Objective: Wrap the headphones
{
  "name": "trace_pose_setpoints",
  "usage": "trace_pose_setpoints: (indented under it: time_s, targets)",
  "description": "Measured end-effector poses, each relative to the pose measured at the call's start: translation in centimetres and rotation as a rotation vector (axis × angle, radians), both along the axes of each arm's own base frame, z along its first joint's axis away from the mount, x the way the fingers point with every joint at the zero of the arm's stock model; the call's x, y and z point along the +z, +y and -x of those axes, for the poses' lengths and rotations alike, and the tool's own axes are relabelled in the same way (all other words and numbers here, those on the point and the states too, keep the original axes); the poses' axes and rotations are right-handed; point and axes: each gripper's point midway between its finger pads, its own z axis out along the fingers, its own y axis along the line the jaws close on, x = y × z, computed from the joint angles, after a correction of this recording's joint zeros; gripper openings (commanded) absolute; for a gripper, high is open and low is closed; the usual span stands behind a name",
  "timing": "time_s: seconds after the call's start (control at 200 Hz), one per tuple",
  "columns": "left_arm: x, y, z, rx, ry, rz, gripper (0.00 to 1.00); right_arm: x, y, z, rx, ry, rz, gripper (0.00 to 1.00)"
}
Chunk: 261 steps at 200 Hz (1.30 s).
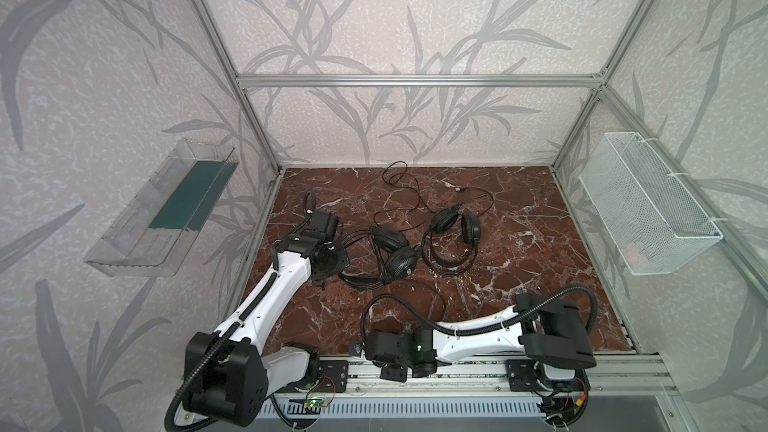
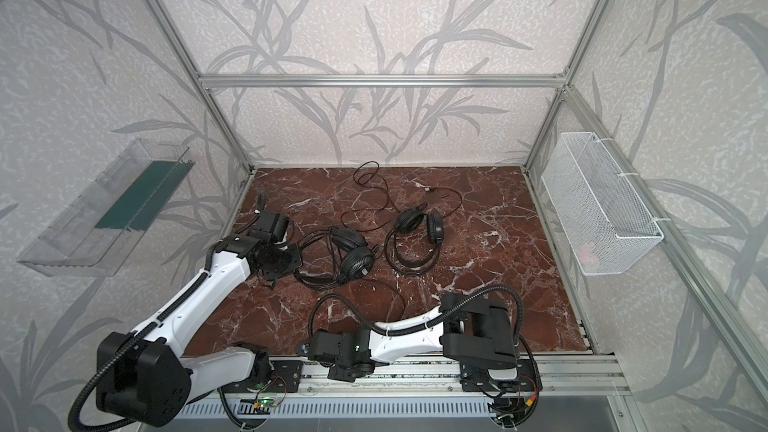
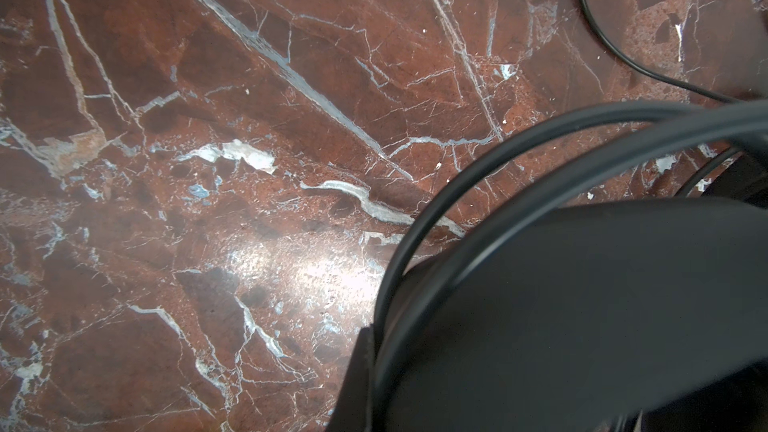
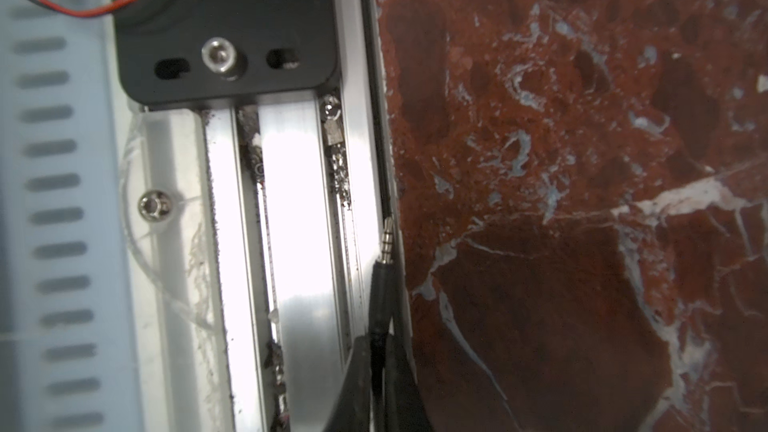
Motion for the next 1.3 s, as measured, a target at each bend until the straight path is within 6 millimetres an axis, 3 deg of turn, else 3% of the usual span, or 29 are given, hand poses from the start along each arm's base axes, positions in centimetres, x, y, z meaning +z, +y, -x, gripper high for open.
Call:
trace_pose_setpoints:
  time_s: [0.125, 0.225, 0.555, 0.775, 1.02, 1.304]
  targets:
    - [0.0, 0.0, 0.0, 0.000, 0.000, 0.000, 0.00, 0.8, -0.4, 0.6, 0.018, 0.019, 0.000, 0.00]
    - [0.0, 0.0, 0.0, 0.000, 0.000, 0.000, 0.00, 3.2, -0.3, 1.5, 0.052, 0.023, -0.047, 0.00]
    - [0.0, -0.1, -0.1, -0.002, -0.002, 0.009, 0.00, 18.2, 0.9, 4.4, 0.200, 0.005, -0.418, 0.00]
    - [-0.1, -0.4, 0.0, -0.008, 0.006, 0.023, 0.00, 24.0, 0.7, 4.2, 0.239, -0.060, -0.550, 0.00]
    - [-0.5, -0.5, -0.1, -0.009, 0.021, 0.021, 0.00, 33.4, 1.4, 4.1, 0.287, -0.165, -0.716, 0.00]
    - [-1.5, -0.4, -0.1, -0.006, 0.059, 0.010, 0.00, 41.5, -0.7, 7.0, 0.394, -0.259, -0.859, 0.00]
